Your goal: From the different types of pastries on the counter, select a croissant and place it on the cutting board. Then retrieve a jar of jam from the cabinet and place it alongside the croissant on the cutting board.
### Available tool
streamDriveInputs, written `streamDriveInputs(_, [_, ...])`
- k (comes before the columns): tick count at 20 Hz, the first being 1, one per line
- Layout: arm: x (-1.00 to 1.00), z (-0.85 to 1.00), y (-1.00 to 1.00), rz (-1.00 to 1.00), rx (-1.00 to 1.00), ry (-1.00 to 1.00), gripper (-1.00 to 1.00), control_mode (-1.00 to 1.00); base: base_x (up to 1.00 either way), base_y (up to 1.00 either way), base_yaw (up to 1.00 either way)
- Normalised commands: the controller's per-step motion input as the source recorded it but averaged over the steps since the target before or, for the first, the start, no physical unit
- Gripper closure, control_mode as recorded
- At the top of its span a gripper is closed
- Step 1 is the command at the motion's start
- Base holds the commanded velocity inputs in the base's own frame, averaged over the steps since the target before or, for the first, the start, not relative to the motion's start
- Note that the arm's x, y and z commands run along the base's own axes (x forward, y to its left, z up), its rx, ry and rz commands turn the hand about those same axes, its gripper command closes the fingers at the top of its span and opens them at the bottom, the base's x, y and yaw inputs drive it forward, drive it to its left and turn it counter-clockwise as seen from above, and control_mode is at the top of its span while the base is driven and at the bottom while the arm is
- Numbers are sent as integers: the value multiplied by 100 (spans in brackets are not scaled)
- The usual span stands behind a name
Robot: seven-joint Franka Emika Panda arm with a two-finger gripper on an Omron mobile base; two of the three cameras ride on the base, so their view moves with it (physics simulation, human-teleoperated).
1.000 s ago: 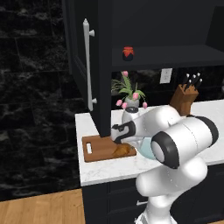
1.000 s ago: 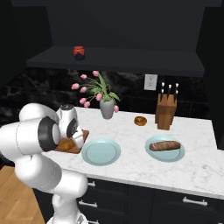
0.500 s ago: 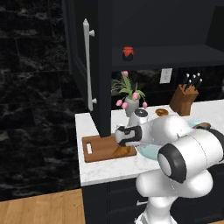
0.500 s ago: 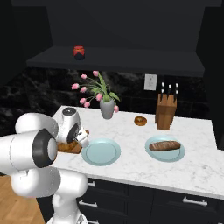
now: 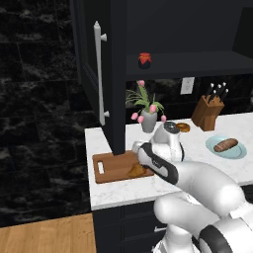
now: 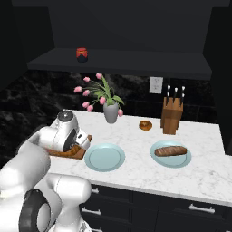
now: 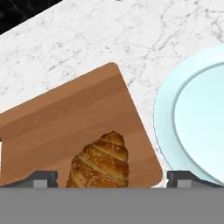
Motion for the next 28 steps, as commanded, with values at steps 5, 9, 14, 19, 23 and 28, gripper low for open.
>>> streamDriveInputs(5, [-67,51,3,13,-13,-41,-100,-100,0,0,0])
streamDriveInputs(9, [-67,61,-3,17,-15,-42,-100,-100,0,0,0])
streamDriveInputs(14, [-48,57,-17,18,-6,-30,-100,-100,0,0,0])
streamDriveInputs(19, [0,64,-32,10,1,0,-100,-100,0,0,0])
streamDriveInputs(23, [-26,78,-17,10,0,-14,-100,-100,0,0,0])
streamDriveInputs(28, [-41,66,-5,9,-2,-19,-100,-100,0,0,0])
